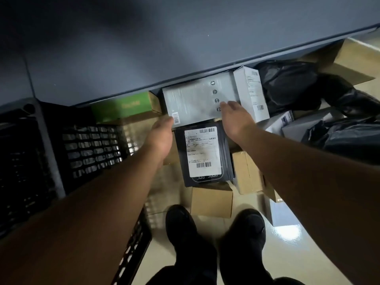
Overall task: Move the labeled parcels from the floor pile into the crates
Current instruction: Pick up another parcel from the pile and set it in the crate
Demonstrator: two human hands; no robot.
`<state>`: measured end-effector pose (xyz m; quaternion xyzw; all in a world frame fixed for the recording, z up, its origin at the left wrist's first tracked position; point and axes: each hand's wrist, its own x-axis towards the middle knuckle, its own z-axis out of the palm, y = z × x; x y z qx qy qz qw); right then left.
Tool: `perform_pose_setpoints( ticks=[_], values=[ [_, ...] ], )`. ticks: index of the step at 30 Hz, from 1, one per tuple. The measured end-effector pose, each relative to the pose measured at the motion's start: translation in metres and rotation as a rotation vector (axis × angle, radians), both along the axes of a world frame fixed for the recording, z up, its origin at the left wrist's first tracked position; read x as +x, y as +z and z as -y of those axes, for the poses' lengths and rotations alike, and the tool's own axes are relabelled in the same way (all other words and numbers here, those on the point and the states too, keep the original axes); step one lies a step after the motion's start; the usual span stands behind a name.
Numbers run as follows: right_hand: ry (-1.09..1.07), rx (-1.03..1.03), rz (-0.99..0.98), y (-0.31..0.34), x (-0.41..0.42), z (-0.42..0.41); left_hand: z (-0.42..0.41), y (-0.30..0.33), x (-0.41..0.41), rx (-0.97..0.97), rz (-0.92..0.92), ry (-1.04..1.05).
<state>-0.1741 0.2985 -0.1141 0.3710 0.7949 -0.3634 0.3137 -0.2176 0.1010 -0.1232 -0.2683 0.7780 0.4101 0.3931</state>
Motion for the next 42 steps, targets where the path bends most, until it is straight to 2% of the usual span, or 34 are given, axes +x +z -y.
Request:
perform_pose_setpoints(
  ticks=[3, 6, 8, 12, 17, 19, 24, 31, 37, 42],
  values=[
    [0.168, 0.126, 0.043, -0.018, -0.006, -0.009, -0.01, -0.011, -0.007, 0.004, 0.019, 0.041],
    [0.093, 0.223, 0.005, -0.027, -0.01, -0.013, -0.018, -0.022, -0.015, 0.009, 0.023, 0.04],
    [0.047, 0.235, 0.046, -0.028, -0.015, -0.015, -0.022, -0.028, -0.022, 0.004, 0.021, 0.035],
    [-0.11, 0.128, 0.088, -0.029, -0.027, -0.027, -0.025, -0.034, -0.03, 0.008, 0.025, 0.061],
    [-0.464, -0.118, 0.014, -0.03, -0.02, -0.036, -0.032, -0.026, -0.028, 0.057, 0.018, 0.121],
    [-0.611, -0.177, 0.043, -0.025, -0.011, -0.034, -0.035, -0.018, -0.024, 0.06, 0.01, 0.136],
    [-0.69, -0.199, -0.014, -0.005, 0.01, -0.025, -0.034, 0.008, -0.009, 0.051, -0.007, 0.185],
    [-0.766, -0.22, -0.101, 0.048, 0.049, -0.014, -0.026, 0.071, 0.02, 0.076, -0.099, 0.174],
    [-0.931, -0.268, -0.079, 0.135, 0.08, -0.007, -0.008, 0.151, 0.051, 0.099, -0.004, 0.253],
    [-0.876, -0.299, -0.049, 0.21, 0.096, 0.002, 0.018, 0.224, 0.073, 0.146, -0.008, 0.295]
  ],
)
